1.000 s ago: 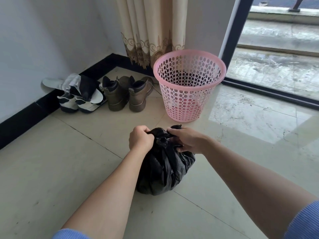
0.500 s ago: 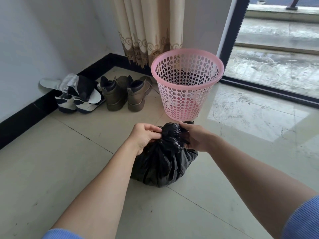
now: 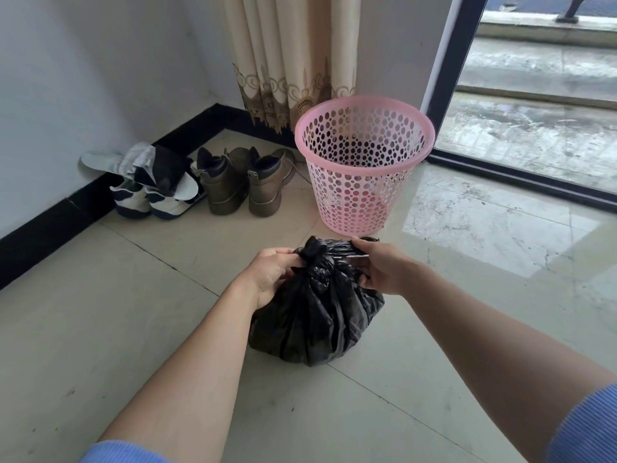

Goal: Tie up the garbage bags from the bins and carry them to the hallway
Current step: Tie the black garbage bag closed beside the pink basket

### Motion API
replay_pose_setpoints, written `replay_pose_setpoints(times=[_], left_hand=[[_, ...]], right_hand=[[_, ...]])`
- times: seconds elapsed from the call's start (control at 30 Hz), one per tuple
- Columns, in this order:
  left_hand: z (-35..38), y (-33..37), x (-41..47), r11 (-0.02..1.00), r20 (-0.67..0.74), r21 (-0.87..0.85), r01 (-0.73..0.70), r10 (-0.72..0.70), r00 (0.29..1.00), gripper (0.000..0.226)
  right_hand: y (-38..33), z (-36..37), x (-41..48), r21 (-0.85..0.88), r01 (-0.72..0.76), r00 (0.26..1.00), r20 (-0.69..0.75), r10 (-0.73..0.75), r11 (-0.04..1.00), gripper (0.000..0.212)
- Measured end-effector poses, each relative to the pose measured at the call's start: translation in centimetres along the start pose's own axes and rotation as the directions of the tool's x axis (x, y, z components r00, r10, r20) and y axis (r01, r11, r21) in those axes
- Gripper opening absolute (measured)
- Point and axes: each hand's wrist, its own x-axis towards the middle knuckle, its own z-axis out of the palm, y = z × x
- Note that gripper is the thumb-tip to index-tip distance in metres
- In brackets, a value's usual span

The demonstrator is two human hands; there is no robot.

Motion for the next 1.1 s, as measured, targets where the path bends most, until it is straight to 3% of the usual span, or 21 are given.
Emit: replay_pose_setpoints(times=[0.07, 0.13, 0.33, 0.5, 0.63, 0.73, 0.8, 0.83, 0.9, 0.93, 0.97, 1.0, 1.03, 1.07, 1.1], left_hand=[[-0.2, 0.0, -0.3, 0.999, 0.147, 0.031, 0.027, -0.031, 0.989, 0.011], [-0.1, -0.1, -0.2, 0.996, 0.177, 0.086, 0.033, -0.048, 0.983, 0.007], [-0.3, 0.1, 0.3, 0.947, -0.106, 0.32, -0.015, 0.052, 0.993, 0.027], [-1.3, 0.6, 0.3, 0.923, -0.111, 0.383, -0.019, 0.067, 0.992, 0.026], [-2.9, -1.3, 1.1, 0.909, -0.197, 0.416, 0.043, 0.044, 0.979, 0.026], [-2.7, -2.9, 1.6, 0.912, -0.196, 0.404, 0.069, 0.013, 0.98, 0.02], [-2.6, -2.5, 1.4, 0.962, -0.181, 0.269, 0.051, -0.002, 0.984, 0.015], [-2.8, -2.2, 1.4, 0.978, -0.2, 0.204, 0.047, -0.005, 0.98, 0.017], [-3.3, -1.7, 1.8, 0.986, -0.313, 0.161, 0.031, 0.022, 0.949, 0.016], [-3.5, -1.5, 2.0, 0.985, -0.384, 0.17, 0.024, 0.043, 0.922, 0.012], [-3.6, -1.3, 2.2, 0.983, -0.441, 0.182, 0.019, 0.064, 0.895, 0.009], [-3.6, -1.1, 2.5, 0.981, -0.475, 0.194, 0.014, 0.082, 0.876, 0.007], [-3.5, -0.8, 2.6, 0.979, -0.492, 0.206, 0.007, 0.097, 0.865, 0.006], [-3.5, -0.8, 3.0, 0.977, -0.503, 0.214, 0.005, 0.106, 0.858, 0.006], [-3.6, -0.8, 3.3, 0.977, -0.516, 0.213, 0.008, 0.106, 0.85, 0.006]], right_hand=[[0.0, -0.4, 0.2, 0.032, -0.007, 0.999, -0.048, 0.008, 0.999, 0.021], [0.1, -0.7, 0.4, 0.049, -0.018, 0.997, -0.071, 0.021, 0.999, 0.022], [-0.1, -0.9, 0.1, 0.082, 0.019, 0.99, -0.142, -0.007, 0.996, 0.024], [-1.5, -0.9, -0.5, 0.095, 0.087, 0.974, -0.218, -0.065, 0.992, 0.02], [-1.4, -1.4, 0.4, 0.295, 0.145, 0.953, -0.299, -0.053, 0.945, 0.018], [-0.5, -1.8, 1.2, 0.386, 0.121, 0.975, -0.221, -0.036, 0.915, 0.019], [-1.4, -1.6, 0.3, 0.314, 0.129, 0.983, -0.163, -0.08, 0.941, 0.014], [-2.0, -1.4, -0.1, 0.2, 0.149, 0.982, -0.143, -0.121, 0.968, 0.011], [-3.3, -0.4, -0.9, -0.245, 0.183, 0.975, -0.076, -0.207, 0.952, 0.029], [-4.0, 0.2, -1.5, -0.511, 0.181, 0.972, -0.04, -0.233, 0.84, 0.039], [-4.5, 0.9, -2.2, -0.744, 0.157, 0.969, -0.009, -0.245, 0.65, 0.045], [-4.8, 1.5, -2.7, -0.919, 0.116, 0.963, 0.01, -0.271, 0.378, 0.046], [-5.1, 2.1, -3.1, -0.997, 0.045, 0.945, 0.023, -0.326, 0.06, 0.041], [-5.2, 2.9, -3.5, -0.982, -0.018, 0.918, 0.058, -0.392, -0.188, 0.033], [-5.0, 3.5, -3.5, -0.949, -0.038, 0.891, 0.109, -0.441, -0.312, 0.033]])
